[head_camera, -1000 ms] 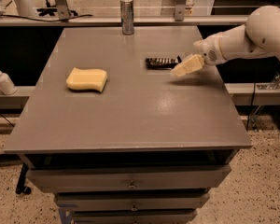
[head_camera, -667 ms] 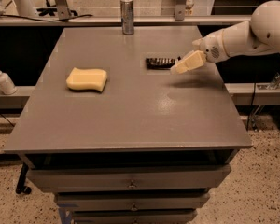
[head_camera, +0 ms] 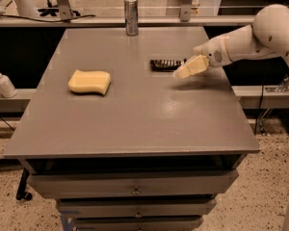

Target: Move rxbar chocolate near sponge

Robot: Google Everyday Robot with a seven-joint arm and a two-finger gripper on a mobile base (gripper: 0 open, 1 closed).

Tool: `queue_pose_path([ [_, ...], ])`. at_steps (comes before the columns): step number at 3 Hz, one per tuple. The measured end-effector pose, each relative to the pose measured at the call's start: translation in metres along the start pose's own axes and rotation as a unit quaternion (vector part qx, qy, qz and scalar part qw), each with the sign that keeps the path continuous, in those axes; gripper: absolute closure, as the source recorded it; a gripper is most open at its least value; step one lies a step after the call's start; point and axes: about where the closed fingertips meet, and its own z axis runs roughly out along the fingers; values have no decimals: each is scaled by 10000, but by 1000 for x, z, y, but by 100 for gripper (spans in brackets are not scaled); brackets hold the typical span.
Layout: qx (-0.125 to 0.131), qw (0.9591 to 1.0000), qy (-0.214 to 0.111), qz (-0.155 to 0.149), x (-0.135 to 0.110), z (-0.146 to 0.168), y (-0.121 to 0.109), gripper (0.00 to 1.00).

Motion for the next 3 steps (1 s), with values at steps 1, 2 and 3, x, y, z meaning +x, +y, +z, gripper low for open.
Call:
queue_pose_path([
  [1,-55,10000,-51,-16,-1,6,-1,17],
  [2,-72,9999,-99,-49,-4,7,-2,41],
  [3,-76,9999,-130,-73,-6,6,-2,64],
])
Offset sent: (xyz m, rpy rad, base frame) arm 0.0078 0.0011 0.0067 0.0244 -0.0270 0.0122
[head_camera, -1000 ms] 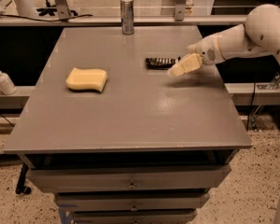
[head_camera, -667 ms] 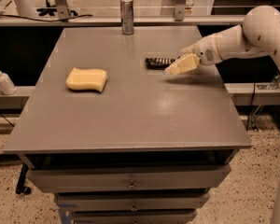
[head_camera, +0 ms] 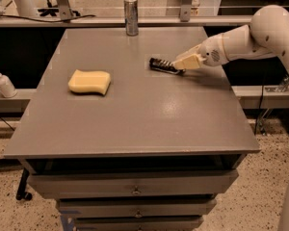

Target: Move rxbar chocolate near sponge

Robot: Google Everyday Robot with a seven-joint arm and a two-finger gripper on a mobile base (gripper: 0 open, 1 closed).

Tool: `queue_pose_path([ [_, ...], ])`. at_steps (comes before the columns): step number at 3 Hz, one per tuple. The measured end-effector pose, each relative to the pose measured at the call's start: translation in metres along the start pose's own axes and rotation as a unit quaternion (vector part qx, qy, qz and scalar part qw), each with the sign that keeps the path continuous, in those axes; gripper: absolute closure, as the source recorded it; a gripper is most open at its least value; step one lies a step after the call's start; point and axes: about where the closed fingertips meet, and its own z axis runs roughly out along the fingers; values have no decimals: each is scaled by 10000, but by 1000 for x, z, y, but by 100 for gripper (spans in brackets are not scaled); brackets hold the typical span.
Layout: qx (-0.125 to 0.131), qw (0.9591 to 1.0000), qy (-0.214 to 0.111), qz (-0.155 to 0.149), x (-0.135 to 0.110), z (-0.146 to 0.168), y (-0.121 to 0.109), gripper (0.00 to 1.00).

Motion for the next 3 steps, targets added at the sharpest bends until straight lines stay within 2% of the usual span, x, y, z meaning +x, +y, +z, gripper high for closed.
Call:
queue_pose_path([
  [1,-12,10000,-29,-21,-1,-1,1,87],
  [2,-76,10000,-40,-13,-2,1,6,100],
  [3,-248,9996,-101,-9,-6,13,19,100],
])
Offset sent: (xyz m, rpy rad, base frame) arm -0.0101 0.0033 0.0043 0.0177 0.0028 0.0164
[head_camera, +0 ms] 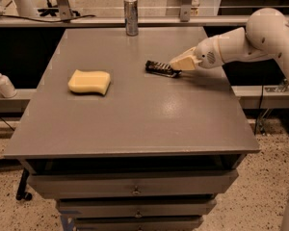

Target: Move rxbar chocolate near sponge

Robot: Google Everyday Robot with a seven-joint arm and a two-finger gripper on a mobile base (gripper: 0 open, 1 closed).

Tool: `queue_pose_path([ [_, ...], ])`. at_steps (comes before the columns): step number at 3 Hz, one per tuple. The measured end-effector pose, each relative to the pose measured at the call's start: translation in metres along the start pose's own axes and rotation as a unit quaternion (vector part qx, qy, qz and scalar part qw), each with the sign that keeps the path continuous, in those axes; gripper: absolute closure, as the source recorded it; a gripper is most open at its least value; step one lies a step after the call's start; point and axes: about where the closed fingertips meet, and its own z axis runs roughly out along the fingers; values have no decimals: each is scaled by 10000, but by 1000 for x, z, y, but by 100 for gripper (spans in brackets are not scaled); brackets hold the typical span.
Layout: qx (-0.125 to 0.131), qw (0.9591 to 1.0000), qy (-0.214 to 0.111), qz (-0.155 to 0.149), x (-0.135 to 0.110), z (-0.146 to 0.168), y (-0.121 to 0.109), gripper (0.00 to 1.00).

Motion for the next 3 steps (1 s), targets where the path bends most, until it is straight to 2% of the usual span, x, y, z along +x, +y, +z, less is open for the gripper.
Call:
queue_pose_path([
  [1,-430,9990,-79,-105,-11,30,26,100],
  [2,-968,9949,-182,-231,-29,62,59,100],
  [3,-1347,9900,-268,-310,-44,80,86,100],
])
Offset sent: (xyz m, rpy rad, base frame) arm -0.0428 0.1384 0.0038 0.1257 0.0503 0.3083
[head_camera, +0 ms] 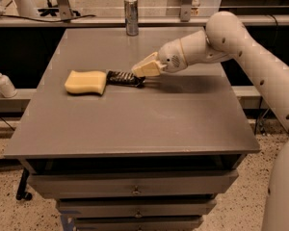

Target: Move rxbar chocolate near sponge

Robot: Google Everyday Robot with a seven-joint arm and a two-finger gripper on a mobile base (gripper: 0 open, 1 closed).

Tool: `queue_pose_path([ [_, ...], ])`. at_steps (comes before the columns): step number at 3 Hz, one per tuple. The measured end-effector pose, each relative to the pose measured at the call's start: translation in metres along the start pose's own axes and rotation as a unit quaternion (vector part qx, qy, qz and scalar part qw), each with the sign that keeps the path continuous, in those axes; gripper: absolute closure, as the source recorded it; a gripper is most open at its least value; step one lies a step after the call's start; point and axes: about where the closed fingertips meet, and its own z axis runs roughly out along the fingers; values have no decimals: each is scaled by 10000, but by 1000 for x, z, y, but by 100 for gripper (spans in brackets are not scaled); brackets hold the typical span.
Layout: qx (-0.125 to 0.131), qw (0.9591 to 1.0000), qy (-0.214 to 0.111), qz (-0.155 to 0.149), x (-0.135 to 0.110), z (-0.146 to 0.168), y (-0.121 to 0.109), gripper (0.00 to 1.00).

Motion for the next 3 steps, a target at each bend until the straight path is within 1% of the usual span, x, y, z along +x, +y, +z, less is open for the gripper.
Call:
queue_pose_path([
  [1,-173,9998,-38,-26,-8,12,12,100],
  [2,-190,9998,-32,-45,-12,16,17,82],
  [3,-179,9998,-33,-73,-15,17,17,59],
])
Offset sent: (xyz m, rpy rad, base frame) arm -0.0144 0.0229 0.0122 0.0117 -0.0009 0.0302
